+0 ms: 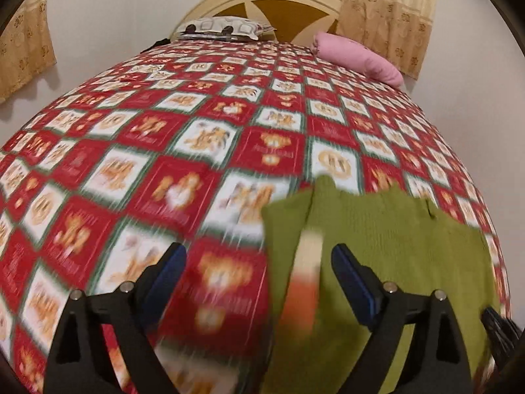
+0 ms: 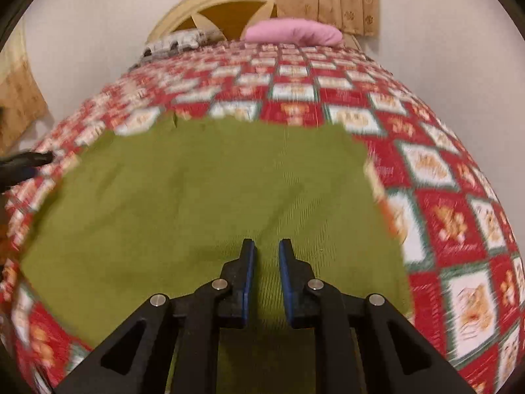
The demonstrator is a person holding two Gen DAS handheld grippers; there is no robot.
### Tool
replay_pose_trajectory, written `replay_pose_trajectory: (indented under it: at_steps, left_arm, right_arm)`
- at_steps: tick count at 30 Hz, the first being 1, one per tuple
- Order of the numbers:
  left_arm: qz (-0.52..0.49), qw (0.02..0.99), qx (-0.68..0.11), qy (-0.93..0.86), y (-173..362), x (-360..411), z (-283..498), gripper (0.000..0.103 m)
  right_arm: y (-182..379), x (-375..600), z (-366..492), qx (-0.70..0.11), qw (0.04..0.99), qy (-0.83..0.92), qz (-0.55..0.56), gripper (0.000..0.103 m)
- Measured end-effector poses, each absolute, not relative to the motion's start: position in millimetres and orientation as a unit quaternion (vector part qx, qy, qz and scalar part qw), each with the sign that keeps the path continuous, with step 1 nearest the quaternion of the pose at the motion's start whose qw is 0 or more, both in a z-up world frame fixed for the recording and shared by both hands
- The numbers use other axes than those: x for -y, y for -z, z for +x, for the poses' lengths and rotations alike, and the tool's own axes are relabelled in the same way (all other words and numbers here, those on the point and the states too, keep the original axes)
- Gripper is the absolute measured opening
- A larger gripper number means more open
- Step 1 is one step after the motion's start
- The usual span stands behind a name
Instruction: Fold small clothes
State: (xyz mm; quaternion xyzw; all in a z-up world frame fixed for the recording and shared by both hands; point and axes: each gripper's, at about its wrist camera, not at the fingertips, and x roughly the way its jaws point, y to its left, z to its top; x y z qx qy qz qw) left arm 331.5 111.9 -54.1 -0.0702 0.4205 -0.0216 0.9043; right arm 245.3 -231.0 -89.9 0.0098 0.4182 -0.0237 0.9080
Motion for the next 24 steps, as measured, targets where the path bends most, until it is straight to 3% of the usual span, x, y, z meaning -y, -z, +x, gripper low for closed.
replay_pose_trajectory:
  at_steps: [7, 12, 18, 21, 22, 24]
  left_arm:
    - [-0.077, 0.9, -0.427, 0.045, 67, -108, 261, 0.092]
    - [-0.077, 0.88, -0.467, 0.052, 94, -90, 256, 0.093]
    - [-0.057, 0.89, -0.45, 0.042, 96, -78, 250, 0.098]
    - [-0.111, 0.889, -0.441, 0.056, 94, -87, 248, 0.09]
    - [-0.127, 0.888, -0.437, 0.068, 92, -88, 245, 0.076]
    - [-0.153, 0.886, -0.43, 0.084, 89, -87, 243, 0.07]
  right_arm:
    - [93, 234, 242, -0.4, 0.916, 0.022, 0.021, 0.019]
    - [92, 239, 239, -0.396, 0.917, 0.013, 0.043, 0.019]
    - [92, 240, 238, -0.394, 0.918, 0.012, 0.045, 0.019]
    - [92, 240, 238, -0.394, 0.918, 0.011, 0.046, 0.02]
    - [92, 240, 238, -0.394, 0.918, 0.011, 0.046, 0.02]
    - [92, 240, 237, -0.393, 0.918, 0.009, 0.05, 0.02]
